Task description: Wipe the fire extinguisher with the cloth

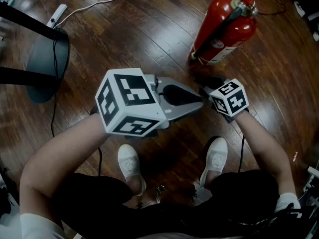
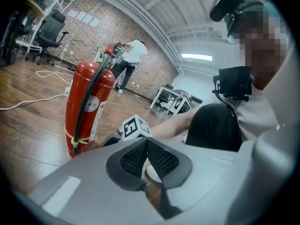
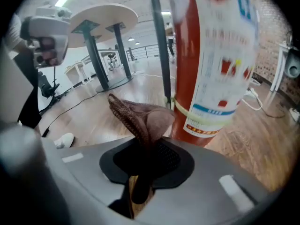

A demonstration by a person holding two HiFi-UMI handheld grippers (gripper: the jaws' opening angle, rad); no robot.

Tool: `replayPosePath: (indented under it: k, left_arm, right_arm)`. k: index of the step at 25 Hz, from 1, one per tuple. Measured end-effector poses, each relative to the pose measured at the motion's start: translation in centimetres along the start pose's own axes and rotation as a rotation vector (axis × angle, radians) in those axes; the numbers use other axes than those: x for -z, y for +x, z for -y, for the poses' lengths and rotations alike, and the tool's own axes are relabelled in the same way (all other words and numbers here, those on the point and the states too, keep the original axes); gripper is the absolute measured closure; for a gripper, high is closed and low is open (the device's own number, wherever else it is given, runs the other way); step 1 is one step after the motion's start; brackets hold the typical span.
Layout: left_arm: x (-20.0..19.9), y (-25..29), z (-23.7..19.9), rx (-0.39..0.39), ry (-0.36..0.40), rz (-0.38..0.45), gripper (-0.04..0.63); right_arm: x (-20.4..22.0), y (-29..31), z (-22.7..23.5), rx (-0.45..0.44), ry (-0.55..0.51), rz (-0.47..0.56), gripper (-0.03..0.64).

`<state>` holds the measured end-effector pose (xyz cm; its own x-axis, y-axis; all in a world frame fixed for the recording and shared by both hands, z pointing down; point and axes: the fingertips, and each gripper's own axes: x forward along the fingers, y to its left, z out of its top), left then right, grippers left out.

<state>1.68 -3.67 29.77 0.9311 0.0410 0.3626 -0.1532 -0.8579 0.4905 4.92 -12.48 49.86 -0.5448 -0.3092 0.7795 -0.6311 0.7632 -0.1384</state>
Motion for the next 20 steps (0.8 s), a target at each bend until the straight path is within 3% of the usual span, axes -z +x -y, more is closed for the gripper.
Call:
replayPosePath:
  k: [7, 15, 20]
  left_arm:
    - [-1.8, -1.7, 5.4, -0.024, 0.083, 0.026, 0.595]
    - [-1.9, -7.1, 15.1, -0.087, 0.271, 0.003, 0.595]
    - [-2.3, -11.1, 21.9, -0.126, 0.348, 0.040, 0.595]
  right_arm:
    - [-3.3, -14.8, -5.8, -0.019, -0.065, 0.139, 0.546]
    - [-5.3, -31.5, -13.8, 0.086, -0.137, 0.308, 0.545]
    - [-4.3, -39.2, -21.4, 0.157, -0.145, 0.401, 0.545]
